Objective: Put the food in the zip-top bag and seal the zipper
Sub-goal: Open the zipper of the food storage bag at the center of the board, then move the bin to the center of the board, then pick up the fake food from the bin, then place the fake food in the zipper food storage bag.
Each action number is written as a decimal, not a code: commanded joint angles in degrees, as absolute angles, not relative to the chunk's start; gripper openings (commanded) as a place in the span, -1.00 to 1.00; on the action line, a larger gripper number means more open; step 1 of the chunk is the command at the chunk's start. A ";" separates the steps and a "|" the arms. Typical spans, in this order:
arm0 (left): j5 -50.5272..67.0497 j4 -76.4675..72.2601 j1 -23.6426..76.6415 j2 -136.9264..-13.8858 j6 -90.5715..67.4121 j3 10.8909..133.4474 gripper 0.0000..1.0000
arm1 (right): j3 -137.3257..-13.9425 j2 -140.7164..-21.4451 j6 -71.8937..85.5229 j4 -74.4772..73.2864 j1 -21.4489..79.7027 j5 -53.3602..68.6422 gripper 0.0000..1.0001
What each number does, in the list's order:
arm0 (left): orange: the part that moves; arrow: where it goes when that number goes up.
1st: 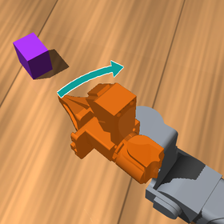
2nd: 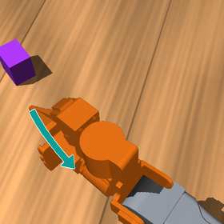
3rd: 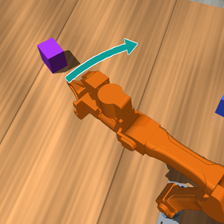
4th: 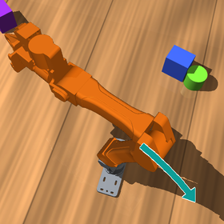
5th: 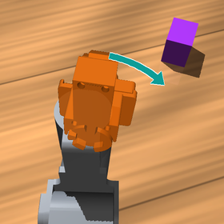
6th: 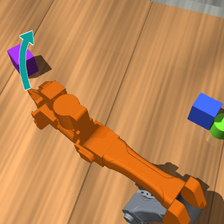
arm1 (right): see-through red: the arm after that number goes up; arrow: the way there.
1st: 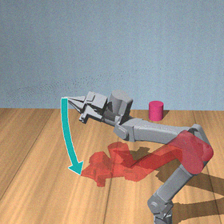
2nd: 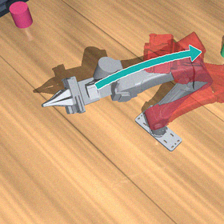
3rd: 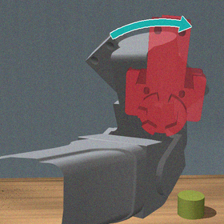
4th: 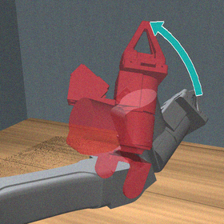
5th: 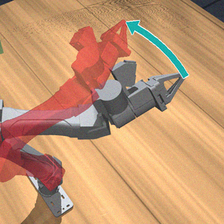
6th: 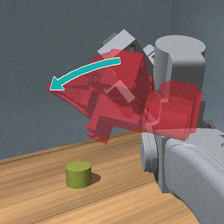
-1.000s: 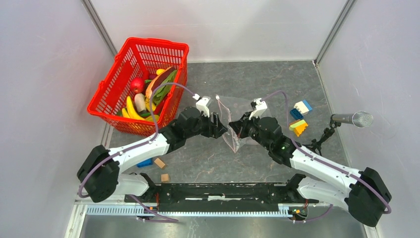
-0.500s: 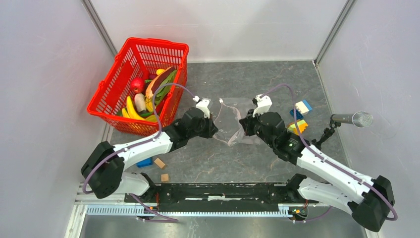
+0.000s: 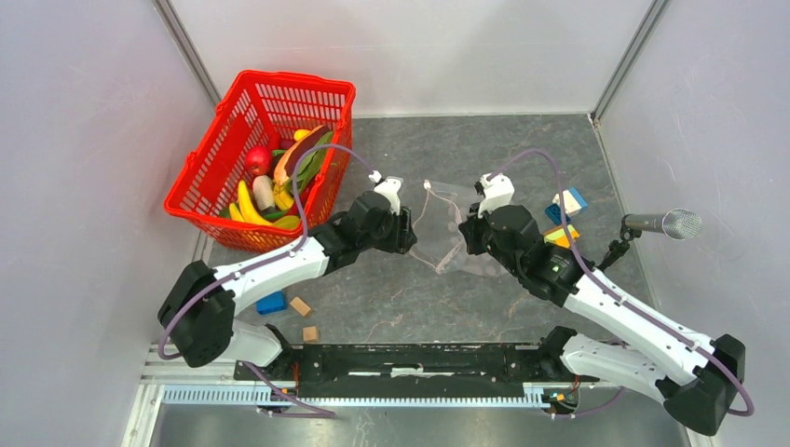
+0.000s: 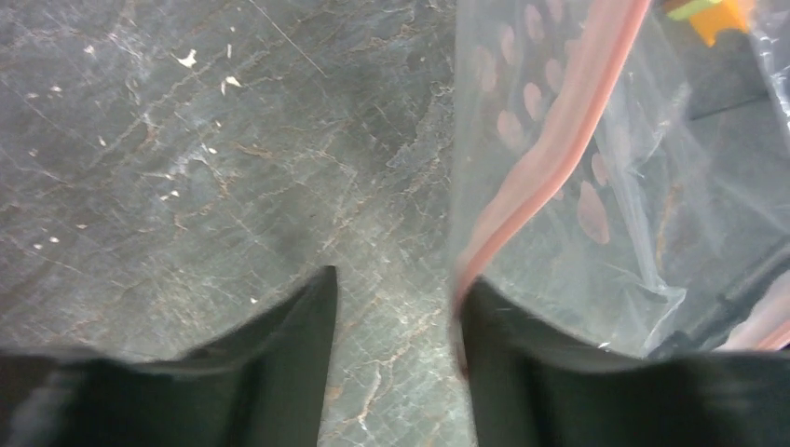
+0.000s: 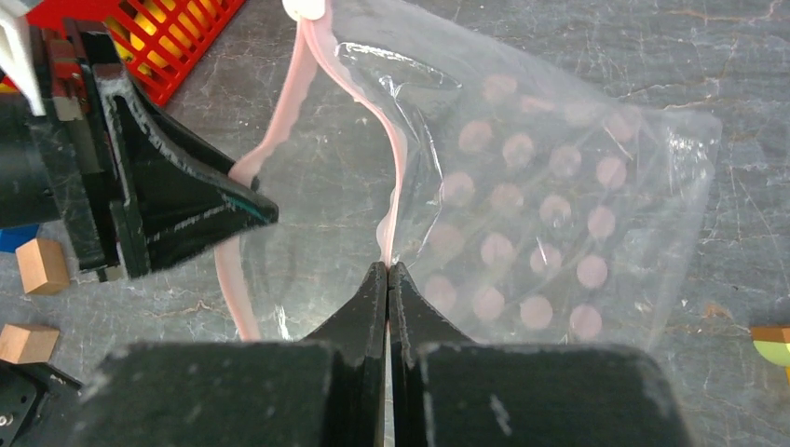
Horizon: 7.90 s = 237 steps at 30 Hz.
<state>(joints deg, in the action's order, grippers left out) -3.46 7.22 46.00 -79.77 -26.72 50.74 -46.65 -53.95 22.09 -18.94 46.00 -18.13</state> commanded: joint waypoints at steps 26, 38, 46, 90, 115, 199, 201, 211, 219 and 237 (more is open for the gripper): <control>-9.53 25.26 20.78 -63.78 -9.58 70.28 1.00 | -40.34 -56.43 26.47 -4.84 46.23 -15.56 -1.00; 11.67 27.97 16.96 -78.85 -13.98 73.66 1.00 | -40.43 -56.96 25.26 -4.48 46.23 -13.25 -1.00; 25.99 28.10 25.03 -78.36 -11.17 72.60 1.00 | -40.16 -57.37 24.79 -4.48 46.23 -14.31 -1.00; 19.95 34.51 10.72 -106.08 -7.18 87.19 1.00 | -40.44 -58.18 24.09 -5.47 46.23 -15.82 -1.00; 13.67 36.14 10.72 -92.16 -6.06 85.16 -0.47 | -40.26 -57.09 24.34 -4.58 46.23 -13.38 -1.00; -21.50 34.23 68.48 -78.40 25.37 77.98 0.07 | -28.69 -42.12 24.23 17.11 45.36 -1.06 -1.00; -21.47 34.32 68.72 -79.60 25.60 78.43 0.13 | -28.06 -42.16 24.78 18.46 45.33 -0.20 -1.00; -24.66 33.22 68.98 -76.05 23.30 76.18 1.00 | -27.44 -43.13 27.33 16.14 45.26 -5.49 -1.00; -23.90 30.94 68.84 -68.26 16.83 73.45 1.00 | -24.12 -43.50 35.54 21.32 44.25 -3.89 -1.00; -7.46 25.41 68.83 -55.84 8.41 56.81 1.00 | -31.20 -42.62 40.02 18.30 33.31 11.54 -1.00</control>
<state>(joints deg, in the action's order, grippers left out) -10.04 28.60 68.66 -54.96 6.28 58.17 -27.66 -41.50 38.83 16.62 33.87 6.07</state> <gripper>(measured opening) 0.994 0.006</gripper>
